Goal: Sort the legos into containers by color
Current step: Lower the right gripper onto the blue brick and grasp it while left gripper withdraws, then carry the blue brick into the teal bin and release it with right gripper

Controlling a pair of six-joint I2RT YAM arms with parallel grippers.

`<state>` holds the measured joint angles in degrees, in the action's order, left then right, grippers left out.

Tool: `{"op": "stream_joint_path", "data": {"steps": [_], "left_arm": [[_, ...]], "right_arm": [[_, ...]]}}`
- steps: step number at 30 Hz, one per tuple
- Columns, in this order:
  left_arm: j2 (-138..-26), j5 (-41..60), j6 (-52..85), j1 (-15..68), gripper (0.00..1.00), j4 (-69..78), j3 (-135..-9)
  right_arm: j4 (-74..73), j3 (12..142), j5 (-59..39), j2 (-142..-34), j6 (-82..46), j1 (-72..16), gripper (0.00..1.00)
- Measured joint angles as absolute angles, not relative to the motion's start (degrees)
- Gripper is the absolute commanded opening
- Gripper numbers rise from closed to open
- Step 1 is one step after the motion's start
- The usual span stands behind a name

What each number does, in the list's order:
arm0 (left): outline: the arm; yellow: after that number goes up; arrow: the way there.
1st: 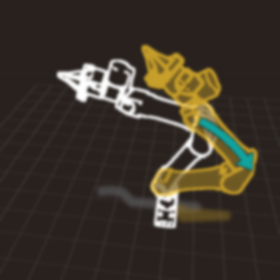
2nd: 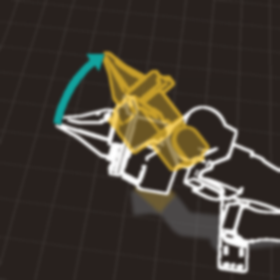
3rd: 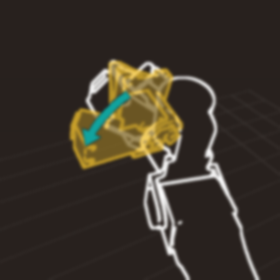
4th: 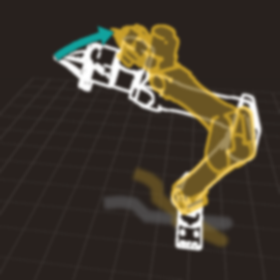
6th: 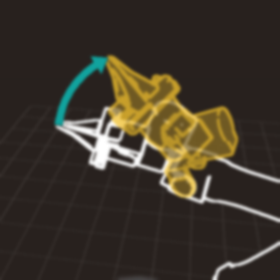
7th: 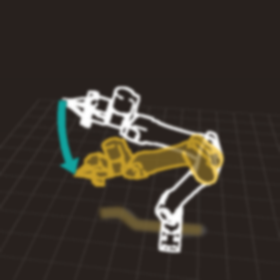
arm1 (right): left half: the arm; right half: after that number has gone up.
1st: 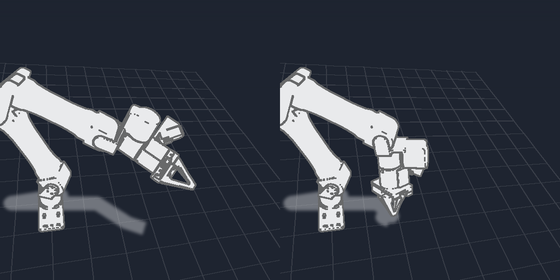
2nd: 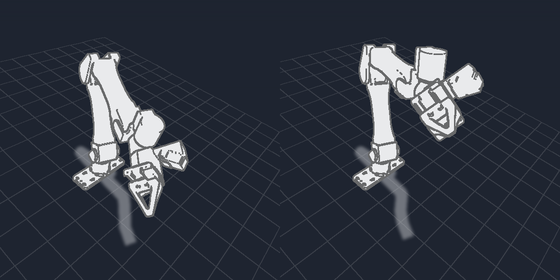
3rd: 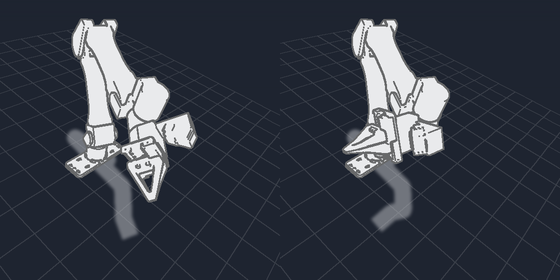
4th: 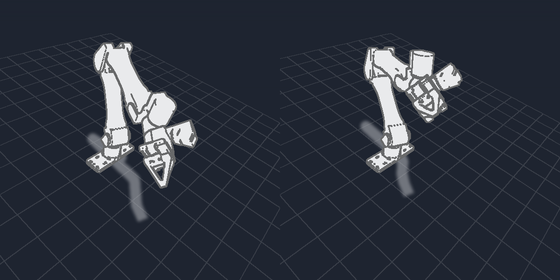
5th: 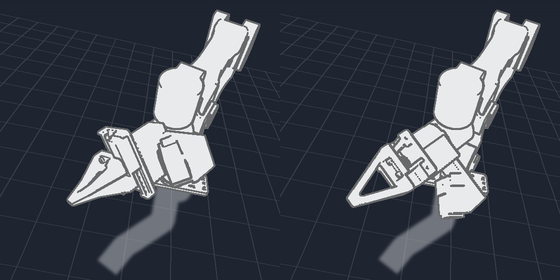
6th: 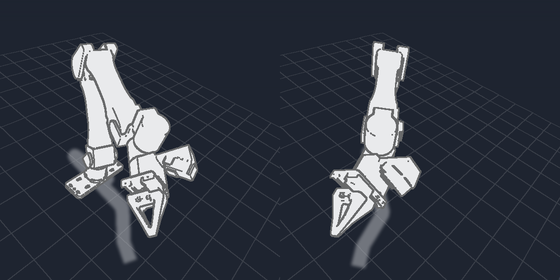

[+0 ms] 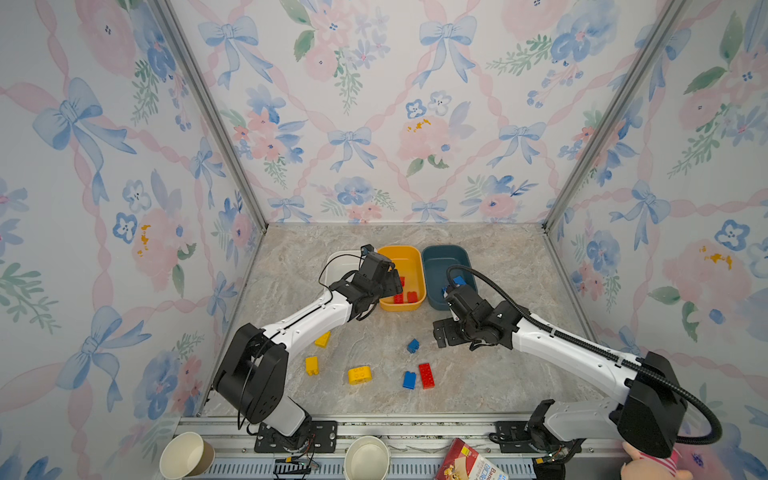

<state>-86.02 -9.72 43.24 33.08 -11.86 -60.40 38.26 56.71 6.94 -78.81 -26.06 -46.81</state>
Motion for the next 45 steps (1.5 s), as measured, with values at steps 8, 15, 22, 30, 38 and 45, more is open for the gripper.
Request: {"op": "stream_joint_path", "data": {"steps": [8,15,22,30,38,45], "left_arm": [[-77.65,-7.81,43.27,27.42,0.92,-11.62,-52.90],[-72.90,-6.46,43.05,23.46,0.96,-11.64,-48.21],[-70.52,-5.32,43.05,20.71,0.97,-11.62,-46.00],[-70.04,-4.58,43.05,19.46,0.98,-11.60,-44.84],[-70.06,-3.75,43.07,19.27,0.98,-10.70,-44.82],[-70.06,-3.53,43.07,19.05,0.98,-10.68,-44.82]], "right_arm": [[37.45,64.38,5.34,-91.00,-17.61,-54.30,0.97],[38.15,70.63,5.13,-100.75,-14.31,-56.58,0.95],[39.90,74.63,5.15,-105.73,-13.15,-56.64,0.90],[40.91,75.22,5.10,-108.38,-12.95,-56.62,0.77],[40.95,75.22,5.08,-108.90,-13.37,-56.18,0.60],[40.93,75.22,5.08,-108.90,-13.63,-55.81,0.42]]}}
